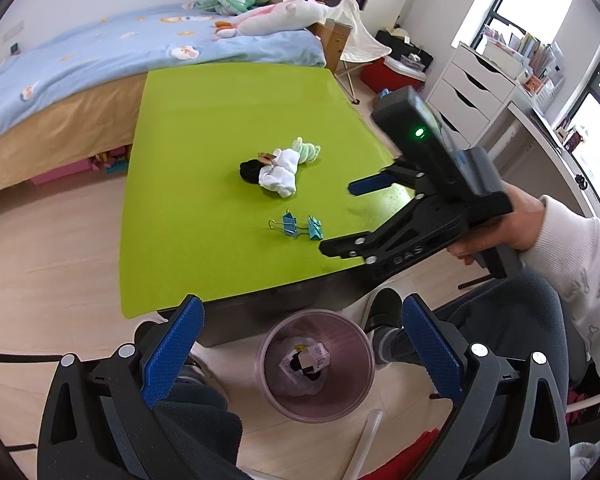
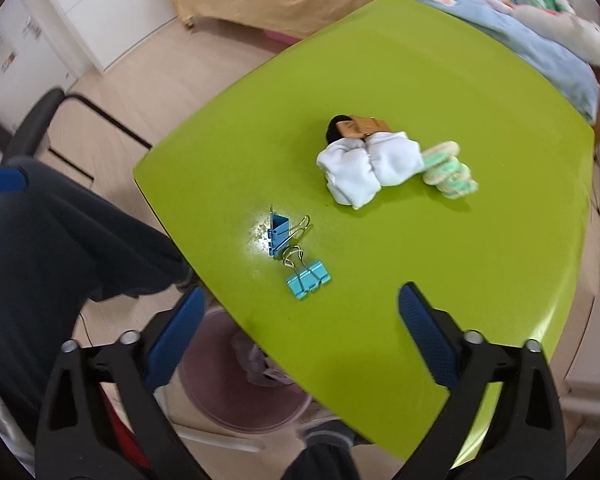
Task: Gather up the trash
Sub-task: 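Grasp a blue binder clip on the table with the right tool, then grasp the other blue binder clip with the left tool while the right tool holds its clip, then carry both clips over the pink bin and open the right tool while the left holds its clip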
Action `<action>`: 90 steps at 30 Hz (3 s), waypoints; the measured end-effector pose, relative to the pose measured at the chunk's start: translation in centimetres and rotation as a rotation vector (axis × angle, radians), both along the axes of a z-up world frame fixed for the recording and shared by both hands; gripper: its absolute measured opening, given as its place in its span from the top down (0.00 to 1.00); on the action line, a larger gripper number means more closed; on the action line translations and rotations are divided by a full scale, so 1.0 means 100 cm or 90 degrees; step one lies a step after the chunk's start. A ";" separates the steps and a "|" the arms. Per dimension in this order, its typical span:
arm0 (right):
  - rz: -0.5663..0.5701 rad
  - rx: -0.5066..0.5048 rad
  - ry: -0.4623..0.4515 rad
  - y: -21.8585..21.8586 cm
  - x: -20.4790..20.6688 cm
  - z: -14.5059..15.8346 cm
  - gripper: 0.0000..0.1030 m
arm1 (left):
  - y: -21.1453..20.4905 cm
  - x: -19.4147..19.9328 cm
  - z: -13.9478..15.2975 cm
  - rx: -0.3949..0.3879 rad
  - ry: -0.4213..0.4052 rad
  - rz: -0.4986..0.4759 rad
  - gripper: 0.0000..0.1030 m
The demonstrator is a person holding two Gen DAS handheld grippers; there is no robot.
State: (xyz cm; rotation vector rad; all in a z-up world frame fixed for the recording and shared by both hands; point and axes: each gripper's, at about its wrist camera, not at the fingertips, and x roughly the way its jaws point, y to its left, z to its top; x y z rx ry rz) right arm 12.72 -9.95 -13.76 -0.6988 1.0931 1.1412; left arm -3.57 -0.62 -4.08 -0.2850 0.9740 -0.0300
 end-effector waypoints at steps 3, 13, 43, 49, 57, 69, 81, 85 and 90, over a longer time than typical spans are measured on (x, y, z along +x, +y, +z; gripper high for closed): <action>0.017 -0.016 -0.006 0.006 0.003 -0.009 0.29 | 0.003 0.000 -0.001 -0.001 0.001 0.004 0.08; 0.062 -0.027 -0.026 0.015 0.001 -0.019 0.54 | 0.007 0.003 -0.005 -0.005 0.008 0.008 0.08; -0.194 0.065 0.019 -0.054 0.008 0.021 0.73 | 0.005 0.051 -0.012 0.001 0.021 -0.022 0.08; -0.241 0.075 0.021 -0.074 0.005 0.029 0.73 | 0.005 0.079 -0.028 0.011 0.048 -0.028 0.07; -0.273 0.075 0.019 -0.091 0.004 0.032 0.73 | 0.010 0.116 -0.061 0.009 0.093 -0.014 0.08; -0.283 0.084 0.025 -0.099 0.005 0.032 0.73 | -0.001 0.142 -0.092 0.023 0.128 -0.004 0.38; -0.285 0.090 0.021 -0.100 0.006 0.032 0.73 | -0.003 0.143 -0.098 0.023 0.142 -0.020 0.71; -0.285 0.090 0.020 -0.100 0.006 0.032 0.73 | -0.003 0.141 -0.095 0.026 0.140 -0.026 0.86; -0.285 0.092 0.017 -0.100 0.004 0.032 0.73 | -0.003 0.137 -0.089 0.025 0.133 -0.035 0.88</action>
